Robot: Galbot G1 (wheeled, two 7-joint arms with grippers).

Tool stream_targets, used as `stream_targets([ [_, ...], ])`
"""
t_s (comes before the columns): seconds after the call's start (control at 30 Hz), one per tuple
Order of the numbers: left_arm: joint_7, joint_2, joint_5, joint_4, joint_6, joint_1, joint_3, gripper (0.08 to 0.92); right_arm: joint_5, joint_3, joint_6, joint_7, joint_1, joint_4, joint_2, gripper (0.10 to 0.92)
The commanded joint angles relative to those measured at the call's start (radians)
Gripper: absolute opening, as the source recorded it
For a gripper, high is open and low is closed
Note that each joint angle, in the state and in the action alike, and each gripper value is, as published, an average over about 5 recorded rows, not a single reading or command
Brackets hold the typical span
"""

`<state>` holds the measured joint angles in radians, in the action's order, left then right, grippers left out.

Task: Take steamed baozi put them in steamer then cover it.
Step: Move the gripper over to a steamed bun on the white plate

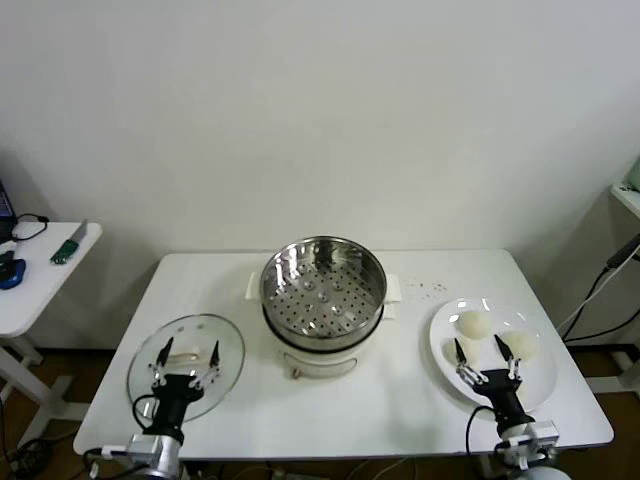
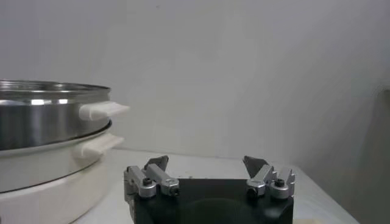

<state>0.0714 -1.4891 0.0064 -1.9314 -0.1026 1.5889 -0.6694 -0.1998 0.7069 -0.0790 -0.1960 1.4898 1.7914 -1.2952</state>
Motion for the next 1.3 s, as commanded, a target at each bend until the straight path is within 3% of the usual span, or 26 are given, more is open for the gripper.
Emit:
stream_targets([
  [0.03, -0.001, 0.002, 0.003, -0.001, -0.004, 0.001, -0.001, 0.823, 0.081, 0.008, 0.151, -0.126, -0.064, -0.004, 0.184, 0.823],
  [0.17, 0.008, 0.009, 0.009, -0.01, 0.001, 0.01, 0.002, 0.823, 0.104, -0.008, 0.194, -0.325, -0.144, -0.077, 0.394, 0.823],
  [0.33, 0.018, 0.015, 0.027, -0.017, -0.006, 0.022, 0.015, 0.823, 0.175, -0.101, 0.14, -0.611, -0.331, -0.271, 0.658, 0.823],
  [0.47, 0.019, 0.016, 0.026, -0.023, -0.005, 0.03, 0.024, 0.823, 0.286, -0.239, 0.142, -0.771, -0.521, -0.382, 0.77, 0.823],
  [0.63, 0.021, 0.018, 0.022, -0.026, -0.005, 0.04, 0.027, 0.823, 0.377, -0.508, 0.142, -0.86, -0.778, -0.464, 0.848, 0.823],
  [0.8, 0.02, 0.021, 0.02, -0.016, -0.005, 0.041, 0.025, 0.823, 0.373, -0.83, 0.131, -0.904, -1.055, -0.547, 0.854, 0.823],
  [1.03, 0.013, 0.025, 0.013, -0.004, 0.008, 0.036, 0.023, 0.823, 0.371, -1.222, 0.114, -0.933, -1.385, -0.734, 0.748, 0.823],
  [1.3, -0.01, 0.019, 0.0, -0.014, 0.059, 0.026, 0.021, 0.823, 0.385, -1.417, 0.114, -0.934, -1.516, -0.893, 0.594, 0.823],
])
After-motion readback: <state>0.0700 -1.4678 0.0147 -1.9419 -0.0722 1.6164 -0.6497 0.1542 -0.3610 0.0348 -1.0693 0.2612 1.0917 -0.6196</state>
